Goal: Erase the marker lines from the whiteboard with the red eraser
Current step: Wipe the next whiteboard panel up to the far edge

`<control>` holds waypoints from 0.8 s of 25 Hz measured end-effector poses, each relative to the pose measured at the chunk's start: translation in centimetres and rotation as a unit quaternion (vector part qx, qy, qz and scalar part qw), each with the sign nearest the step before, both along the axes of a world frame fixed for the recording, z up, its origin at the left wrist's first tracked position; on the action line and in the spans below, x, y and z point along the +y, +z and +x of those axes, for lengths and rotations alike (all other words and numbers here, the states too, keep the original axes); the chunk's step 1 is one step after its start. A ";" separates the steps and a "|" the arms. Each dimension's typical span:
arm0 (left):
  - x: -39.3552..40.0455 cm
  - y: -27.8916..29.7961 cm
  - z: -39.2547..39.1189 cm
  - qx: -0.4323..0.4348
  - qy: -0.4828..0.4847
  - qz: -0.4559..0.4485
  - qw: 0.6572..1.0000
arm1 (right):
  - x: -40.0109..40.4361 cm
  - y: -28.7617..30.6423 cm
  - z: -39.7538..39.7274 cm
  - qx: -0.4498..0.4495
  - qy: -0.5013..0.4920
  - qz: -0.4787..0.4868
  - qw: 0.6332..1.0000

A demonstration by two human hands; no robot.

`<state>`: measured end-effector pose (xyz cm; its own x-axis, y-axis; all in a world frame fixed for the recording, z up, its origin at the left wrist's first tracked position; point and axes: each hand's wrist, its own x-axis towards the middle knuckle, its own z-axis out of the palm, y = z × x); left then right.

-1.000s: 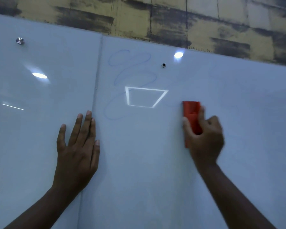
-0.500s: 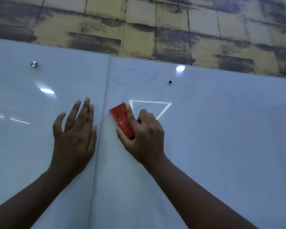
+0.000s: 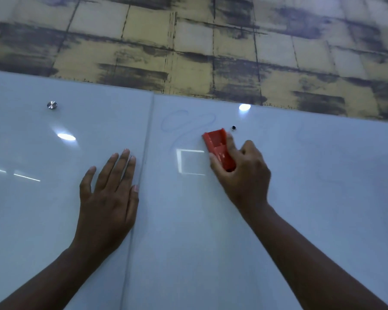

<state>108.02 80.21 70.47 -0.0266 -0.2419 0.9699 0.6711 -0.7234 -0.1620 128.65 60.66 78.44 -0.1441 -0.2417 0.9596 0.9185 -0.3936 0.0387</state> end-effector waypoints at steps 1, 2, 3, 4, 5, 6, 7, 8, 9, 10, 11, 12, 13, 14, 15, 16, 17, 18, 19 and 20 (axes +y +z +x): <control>-0.1 0.3 -0.1 -0.005 0.005 0.003 1.000 | -0.6 0.3 0.9 0.018 -0.003 0.005 1.000; -0.2 0.9 -0.2 -0.009 0.010 0.006 1.000 | -1.0 0.4 1.5 0.030 0.000 0.013 0.999; -0.3 1.6 -0.3 -0.011 0.015 0.009 1.000 | -1.1 0.5 1.8 0.039 0.006 0.024 0.999; -0.3 2.4 -0.2 -0.011 0.017 0.012 1.000 | -1.0 0.5 1.7 0.048 0.012 0.038 0.998; -0.3 3.2 -0.1 -0.010 0.017 0.016 1.000 | -0.6 0.6 1.4 0.058 0.015 0.053 0.997; -0.2 3.7 0.1 -0.006 0.014 0.018 1.000 | -0.2 0.7 0.9 0.066 0.017 0.063 0.996; -0.1 3.9 0.4 -0.004 0.011 0.019 1.000 | 0.4 1.1 0.3 0.068 0.021 0.064 0.995; 0.1 4.0 0.6 -0.003 0.009 0.021 1.000 | 1.0 1.6 -0.5 0.066 0.025 0.059 0.996; 0.3 3.9 0.7 -0.003 0.007 0.022 1.000 | 1.7 2.0 -1.5 0.060 0.030 0.049 0.997; 0.4 3.8 0.7 -0.003 0.007 0.023 1.000 | 2.5 2.4 -2.7 0.048 0.036 0.037 0.998; 0.5 3.7 0.7 -0.002 0.006 0.024 1.000 | 3.5 2.3 -4.2 0.027 0.042 0.022 0.999; 0.6 3.7 0.6 0.000 0.005 0.025 1.000 | 4.7 2.0 -5.6 -0.001 0.044 0.000 0.999; 0.7 3.8 0.5 0.004 0.007 0.027 1.000 | 5.7 1.4 -7.0 -0.032 0.043 -0.026 0.998; 0.9 3.8 0.5 0.010 0.009 0.028 1.000 | 6.5 0.8 -7.9 -0.060 0.041 -0.047 0.996; 1.1 3.8 0.5 0.012 0.010 0.028 0.999 | 7.0 0.6 -8.4 -0.079 0.036 -0.057 0.995; 1.1 3.8 0.4 0.010 0.009 0.027 1.000 | 7.1 1.2 -8.4 -0.089 0.030 -0.054 0.994; 1.2 3.8 0.4 0.007 0.008 0.026 1.000 | 6.8 2.4 -8.1 -0.085 0.023 -0.043 0.995; 1.1 3.8 0.4 0.004 0.007 0.026 1.000 | 6.4 3.9 -7.7 -0.066 0.017 -0.029 0.997; 1.0 3.8 0.4 0.003 0.005 0.029 1.000 | 5.8 5.8 -7.1 -0.038 0.013 -0.012 0.999; 0.8 3.8 0.3 0.001 0.004 0.032 0.999 | 5.1 7.6 -6.4 -0.005 0.010 0.006 1.000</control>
<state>108.35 81.03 74.26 -0.0224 -0.3033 0.9526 0.6763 -0.7063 -0.2090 122.21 65.80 85.99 -0.1479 -0.2556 0.9554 0.9258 -0.3756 0.0428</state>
